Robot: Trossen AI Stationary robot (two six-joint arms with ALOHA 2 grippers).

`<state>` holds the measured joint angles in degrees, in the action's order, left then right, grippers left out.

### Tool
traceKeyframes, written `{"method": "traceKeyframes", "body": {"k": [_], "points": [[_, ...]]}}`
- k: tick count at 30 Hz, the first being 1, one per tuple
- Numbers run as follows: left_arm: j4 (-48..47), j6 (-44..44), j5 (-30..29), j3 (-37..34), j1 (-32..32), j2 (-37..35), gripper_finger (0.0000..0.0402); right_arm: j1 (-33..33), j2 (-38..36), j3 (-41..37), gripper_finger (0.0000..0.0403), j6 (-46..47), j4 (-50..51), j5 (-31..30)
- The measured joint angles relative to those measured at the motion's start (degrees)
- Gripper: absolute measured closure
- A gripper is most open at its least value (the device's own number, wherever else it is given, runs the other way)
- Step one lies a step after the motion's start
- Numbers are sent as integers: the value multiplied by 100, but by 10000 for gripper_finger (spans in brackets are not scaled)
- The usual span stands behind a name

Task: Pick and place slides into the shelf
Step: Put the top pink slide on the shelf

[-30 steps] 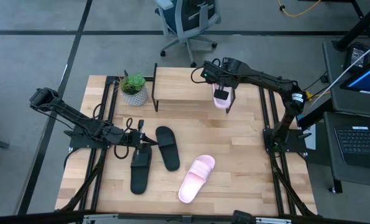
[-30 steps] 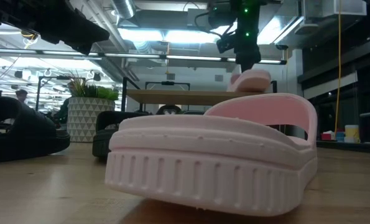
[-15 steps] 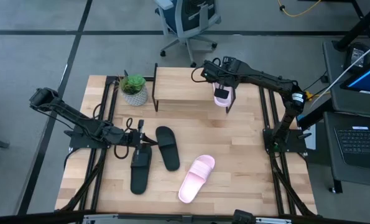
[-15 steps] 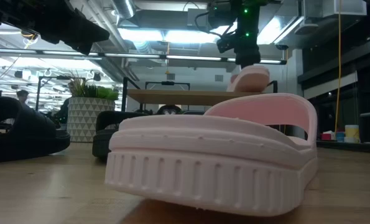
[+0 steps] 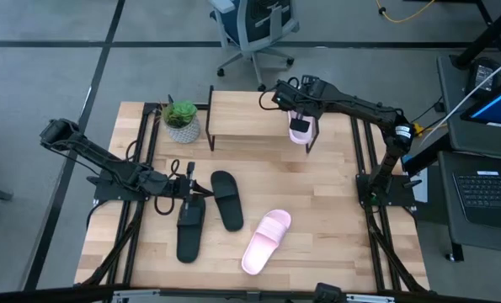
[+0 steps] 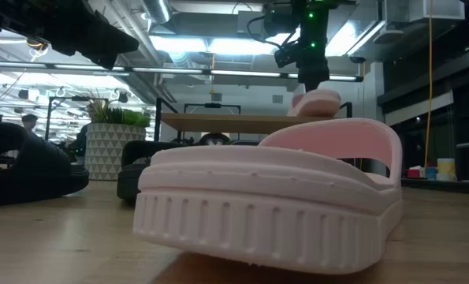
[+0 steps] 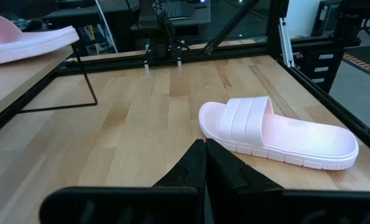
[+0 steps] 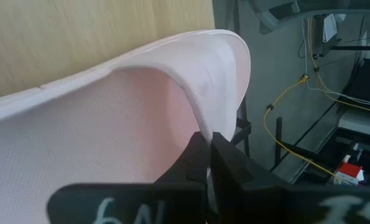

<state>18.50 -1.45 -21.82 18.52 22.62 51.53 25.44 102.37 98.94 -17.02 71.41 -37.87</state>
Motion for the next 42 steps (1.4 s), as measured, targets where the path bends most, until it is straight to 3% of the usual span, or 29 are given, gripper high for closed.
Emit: {"method": "traceKeyframes", "body": {"k": [28, 42], "points": [[0, -2, 2, 0, 1, 0, 401, -3, -4, 11, 384, 165, 232, 429], [0, 3, 2, 0, 0, 0, 401, -5, -5, 11, 313, 155, 328, 717]]}}
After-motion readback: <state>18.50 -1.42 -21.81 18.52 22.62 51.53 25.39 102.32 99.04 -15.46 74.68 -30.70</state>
